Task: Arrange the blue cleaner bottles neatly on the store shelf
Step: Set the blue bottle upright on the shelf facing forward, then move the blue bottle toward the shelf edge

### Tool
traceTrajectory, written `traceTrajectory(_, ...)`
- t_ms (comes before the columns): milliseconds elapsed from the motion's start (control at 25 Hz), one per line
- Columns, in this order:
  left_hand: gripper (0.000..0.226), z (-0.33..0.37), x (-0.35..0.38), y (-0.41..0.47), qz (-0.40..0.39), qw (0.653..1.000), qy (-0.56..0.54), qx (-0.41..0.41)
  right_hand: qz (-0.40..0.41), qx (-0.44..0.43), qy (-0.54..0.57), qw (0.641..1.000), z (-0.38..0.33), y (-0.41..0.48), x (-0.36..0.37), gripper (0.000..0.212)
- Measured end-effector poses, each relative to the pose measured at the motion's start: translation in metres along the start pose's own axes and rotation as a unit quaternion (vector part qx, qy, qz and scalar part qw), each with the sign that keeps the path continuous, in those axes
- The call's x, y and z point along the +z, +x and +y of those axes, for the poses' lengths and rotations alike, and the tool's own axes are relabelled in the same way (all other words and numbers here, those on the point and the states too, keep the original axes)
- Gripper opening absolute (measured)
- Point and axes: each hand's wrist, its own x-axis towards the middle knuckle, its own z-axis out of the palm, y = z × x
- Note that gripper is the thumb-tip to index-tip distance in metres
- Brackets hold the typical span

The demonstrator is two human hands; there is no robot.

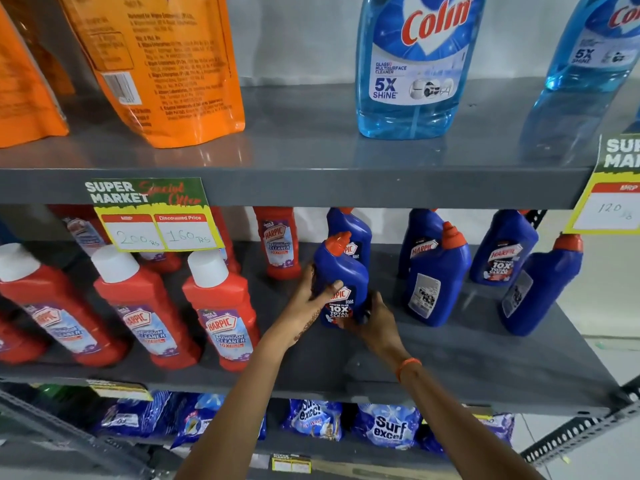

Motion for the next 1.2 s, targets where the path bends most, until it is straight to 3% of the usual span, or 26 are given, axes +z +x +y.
traceTrajectory(80,0.091,0.002,0.005,-0.003,0.03,0.997,0.06,0.043,0.048,-0.039,-0.026,0.998,-0.006,-0.009,-0.004,0.054)
traceTrajectory(160,0.101,0.011,0.016,-0.009,0.118,0.968,0.193,0.109,0.143,-0.119,-0.027,0.982,-0.013,-0.02,-0.014,0.047)
traceTrajectory(280,0.089,0.032,0.048,-0.021,0.24,0.881,0.315,0.259,0.28,-0.225,-0.03,0.933,-0.02,-0.04,-0.039,0.039)
traceTrajectory(360,0.074,0.04,0.079,-0.025,0.244,0.87,0.274,0.329,0.337,-0.235,-0.035,0.911,-0.015,-0.045,-0.058,0.044)
traceTrajectory(440,0.058,0.042,0.104,-0.018,0.229,0.876,0.242,0.35,0.354,-0.175,-0.004,0.919,0.001,-0.039,-0.072,0.059)
traceTrajectory(520,0.049,0.048,0.125,-0.002,0.186,0.909,0.223,0.3,0.332,-0.087,0.019,0.939,0.022,-0.025,-0.089,0.071)
traceTrajectory(640,0.058,0.05,0.135,0.04,0.029,0.963,0.228,0.142,0.217,0.011,0.052,0.975,0.048,-0.004,-0.104,0.047)
traceTrajectory(720,0.062,0.049,0.136,0.062,-0.035,0.962,0.251,0.097,0.157,-0.002,0.085,0.984,0.06,0.001,-0.114,0.034)
traceTrajectory(920,0.061,0.05,0.135,0.07,-0.076,0.98,0.178,0.043,0.008,-0.055,0.096,0.994,0.077,0.001,-0.144,0.03)
traceTrajectory(1080,0.051,0.052,0.142,0.05,-0.027,0.991,0.125,0.034,-0.12,-0.062,0.071,0.988,0.073,-0.002,-0.165,0.038)
traceTrajectory(1200,0.035,0.053,0.155,0.048,0.1,0.991,0.079,0.035,-0.102,-0.064,0.08,0.99,0.062,-0.005,-0.165,0.047)
